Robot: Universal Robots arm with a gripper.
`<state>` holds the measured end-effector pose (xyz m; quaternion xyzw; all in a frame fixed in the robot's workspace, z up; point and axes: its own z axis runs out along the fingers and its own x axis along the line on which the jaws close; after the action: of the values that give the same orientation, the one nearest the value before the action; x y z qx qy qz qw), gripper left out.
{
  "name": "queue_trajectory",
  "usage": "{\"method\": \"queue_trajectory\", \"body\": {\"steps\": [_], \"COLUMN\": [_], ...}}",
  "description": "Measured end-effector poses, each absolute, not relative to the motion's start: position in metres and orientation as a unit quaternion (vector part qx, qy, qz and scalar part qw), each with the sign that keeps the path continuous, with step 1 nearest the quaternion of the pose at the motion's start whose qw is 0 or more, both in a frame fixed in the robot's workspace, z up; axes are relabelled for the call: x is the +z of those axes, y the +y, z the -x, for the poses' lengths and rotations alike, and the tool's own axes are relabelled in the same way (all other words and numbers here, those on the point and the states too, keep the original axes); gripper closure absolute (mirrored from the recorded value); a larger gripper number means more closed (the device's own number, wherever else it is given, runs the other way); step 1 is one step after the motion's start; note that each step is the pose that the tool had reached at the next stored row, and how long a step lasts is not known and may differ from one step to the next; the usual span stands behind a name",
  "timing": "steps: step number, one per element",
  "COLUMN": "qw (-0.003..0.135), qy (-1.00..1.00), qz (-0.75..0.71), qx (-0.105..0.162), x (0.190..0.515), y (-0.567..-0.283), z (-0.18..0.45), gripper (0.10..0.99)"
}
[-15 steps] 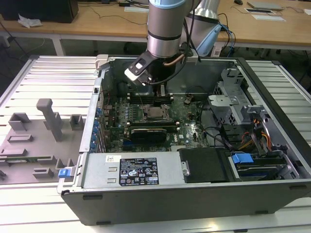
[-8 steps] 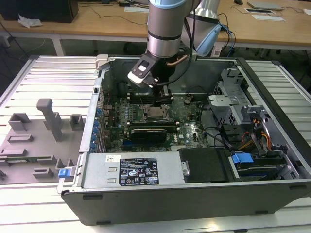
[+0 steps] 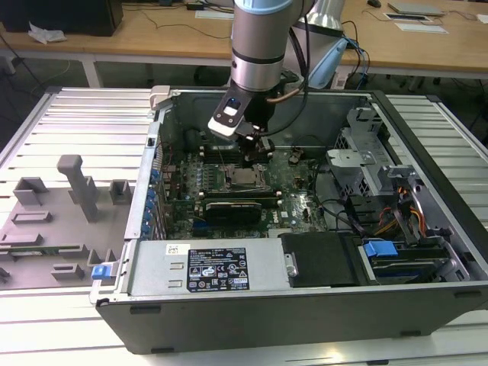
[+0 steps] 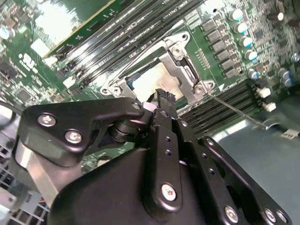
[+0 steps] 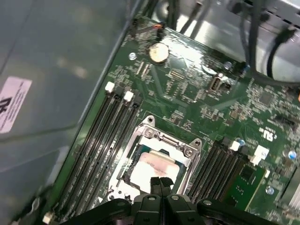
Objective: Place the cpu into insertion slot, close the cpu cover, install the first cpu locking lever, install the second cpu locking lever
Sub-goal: 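Close the cpu cover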
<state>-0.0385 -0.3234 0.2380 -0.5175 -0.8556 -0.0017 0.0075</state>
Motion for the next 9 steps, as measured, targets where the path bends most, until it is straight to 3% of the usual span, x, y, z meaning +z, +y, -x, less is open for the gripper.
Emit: {"method": "queue_trajectory", "body": {"steps": [9], "qw": [0.008], "qy": [-0.904], "qz": [0.427], "qx": [-0.001], "x": [0.2372], "y": [-0.3233], "z": [0.0384], "gripper": [0.98]}}
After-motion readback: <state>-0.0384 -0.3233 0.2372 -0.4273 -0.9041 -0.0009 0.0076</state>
